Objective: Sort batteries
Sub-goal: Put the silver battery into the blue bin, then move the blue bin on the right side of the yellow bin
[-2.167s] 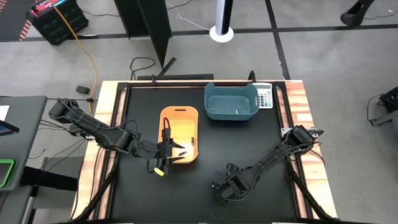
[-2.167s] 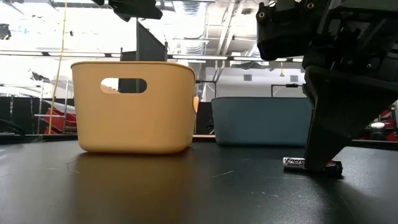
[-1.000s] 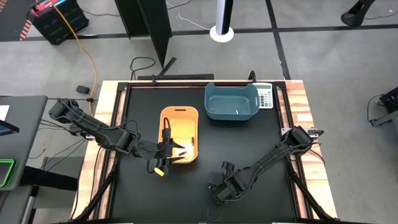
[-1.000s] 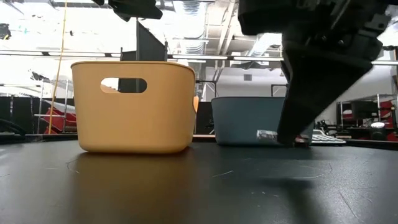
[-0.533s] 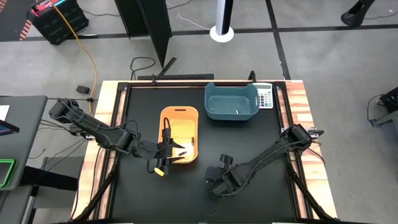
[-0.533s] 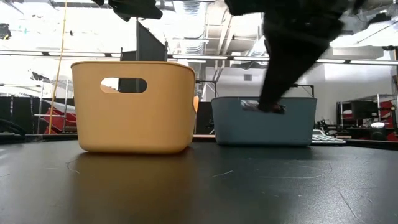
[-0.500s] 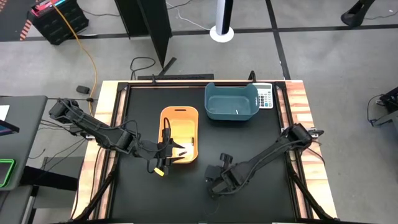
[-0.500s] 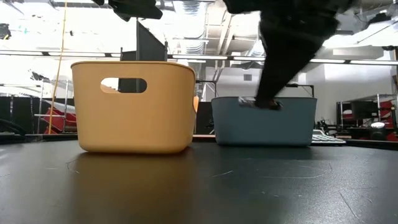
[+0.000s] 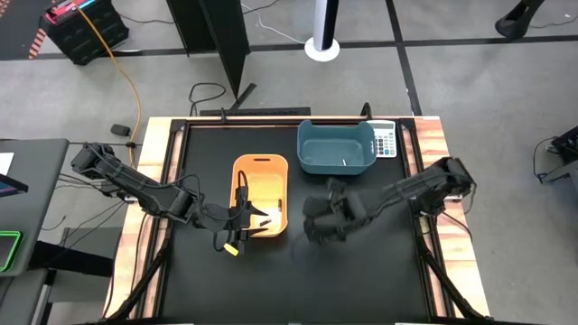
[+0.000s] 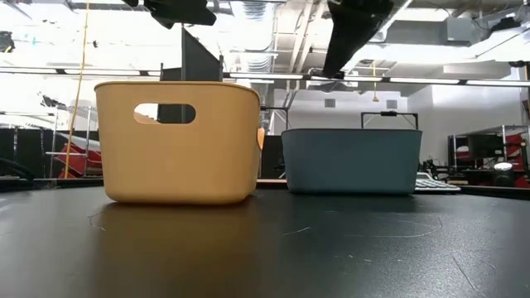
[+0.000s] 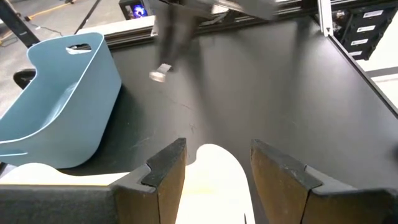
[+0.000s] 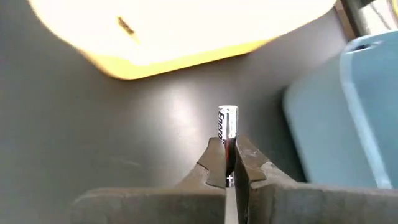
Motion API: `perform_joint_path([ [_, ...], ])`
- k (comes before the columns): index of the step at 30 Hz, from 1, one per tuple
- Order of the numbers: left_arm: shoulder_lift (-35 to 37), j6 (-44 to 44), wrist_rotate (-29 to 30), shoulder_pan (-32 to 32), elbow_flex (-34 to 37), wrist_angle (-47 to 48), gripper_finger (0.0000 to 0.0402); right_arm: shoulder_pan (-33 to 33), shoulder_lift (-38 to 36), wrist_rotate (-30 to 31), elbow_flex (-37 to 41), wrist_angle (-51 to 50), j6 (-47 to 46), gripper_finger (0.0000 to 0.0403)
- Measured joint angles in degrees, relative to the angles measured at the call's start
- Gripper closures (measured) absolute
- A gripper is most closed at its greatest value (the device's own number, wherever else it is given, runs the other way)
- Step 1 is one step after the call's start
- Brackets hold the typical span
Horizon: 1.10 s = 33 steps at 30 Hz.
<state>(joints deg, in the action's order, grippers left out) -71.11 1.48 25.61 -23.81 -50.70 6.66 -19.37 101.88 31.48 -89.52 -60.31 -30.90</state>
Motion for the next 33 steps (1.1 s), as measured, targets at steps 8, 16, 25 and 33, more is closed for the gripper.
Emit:
perform_joint_path([
  [8, 0.00, 0.09, -0.20, 0.00, 0.00, 0.04, 0.0229, 13.04, -3.79, -0.26, -0.02, -0.92, 12.65, 0.0392],
  [16, 0.00, 0.31, -0.35, 0.00, 0.00, 0.20, 0.0229, 27.90, -3.16, -7.76, 0.02, 1.69, 23.66, 0.0392],
  [25, 0.00, 0.13, -0.35, 0.00, 0.00, 0.41, 0.0229, 36.02, -3.20, -15.11, 0.00, 3.86, 26.44, 0.0304],
  [33, 0.00, 0.09, -0.35, 0.00, 0.00, 0.42, 0.0229, 36.39, -3.20, -19.38, 0.28, 5.21, 28.38, 0.0223],
])
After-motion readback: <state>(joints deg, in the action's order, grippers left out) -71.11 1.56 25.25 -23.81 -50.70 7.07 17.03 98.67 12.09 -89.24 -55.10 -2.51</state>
